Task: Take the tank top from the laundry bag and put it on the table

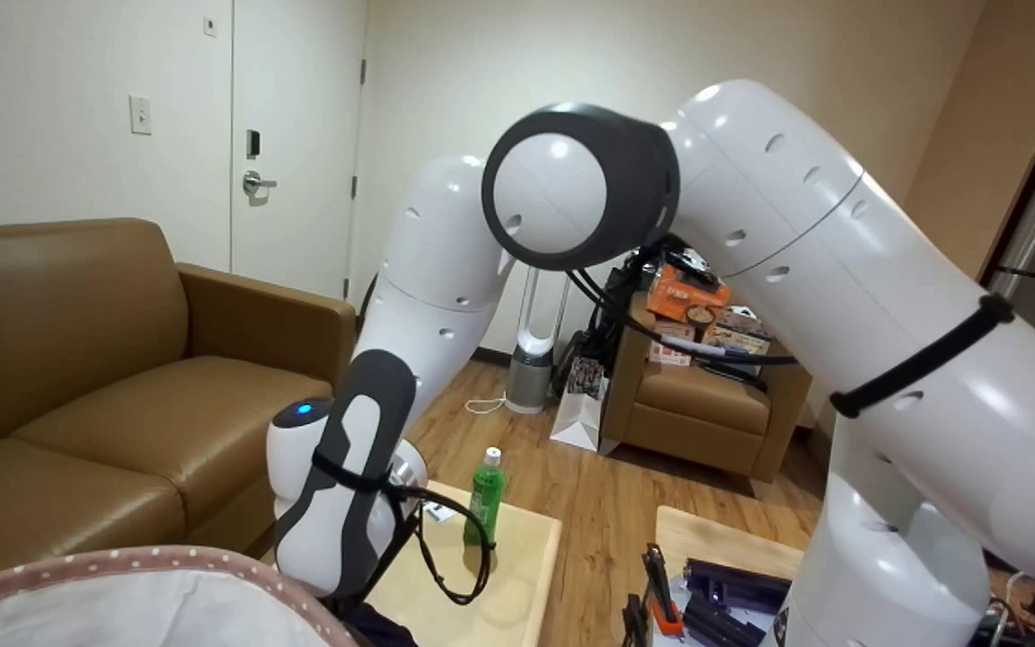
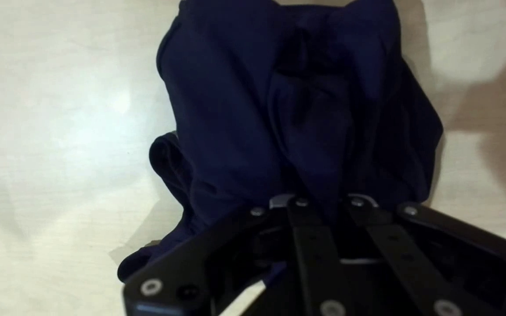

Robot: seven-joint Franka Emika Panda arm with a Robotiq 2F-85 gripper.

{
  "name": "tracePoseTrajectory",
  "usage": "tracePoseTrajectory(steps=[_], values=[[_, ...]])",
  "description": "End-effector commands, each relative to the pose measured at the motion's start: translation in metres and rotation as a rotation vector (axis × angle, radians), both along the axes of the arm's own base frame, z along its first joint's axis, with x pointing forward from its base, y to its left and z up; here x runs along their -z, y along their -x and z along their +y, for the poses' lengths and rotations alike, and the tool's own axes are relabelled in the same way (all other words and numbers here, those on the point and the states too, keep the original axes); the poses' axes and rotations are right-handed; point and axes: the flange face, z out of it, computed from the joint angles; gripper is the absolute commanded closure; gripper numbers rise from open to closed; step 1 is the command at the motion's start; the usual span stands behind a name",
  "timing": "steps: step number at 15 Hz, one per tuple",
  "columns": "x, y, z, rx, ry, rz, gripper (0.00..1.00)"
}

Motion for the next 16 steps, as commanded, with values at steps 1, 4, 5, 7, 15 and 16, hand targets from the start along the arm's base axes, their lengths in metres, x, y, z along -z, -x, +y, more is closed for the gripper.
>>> tracePoseTrajectory(steps=[1,4,5,7,15,16], values=[[0.006,-0.009,-0.005,-0.081,-0.085,-0.003,0.65],[0.005,-0.008,-0.009,-0.082,-0.125,0.032,0.53],[0.003,-0.007,-0.012,-0.067,-0.126,0.052,0.45],[-0.01,-0.002,-0.021,-0.015,-0.121,0.098,0.34],[-0.156,0.002,-0.063,0.047,-0.035,0.176,0.0],[-0.181,0.001,-0.068,0.057,0.0,0.184,0.0]])
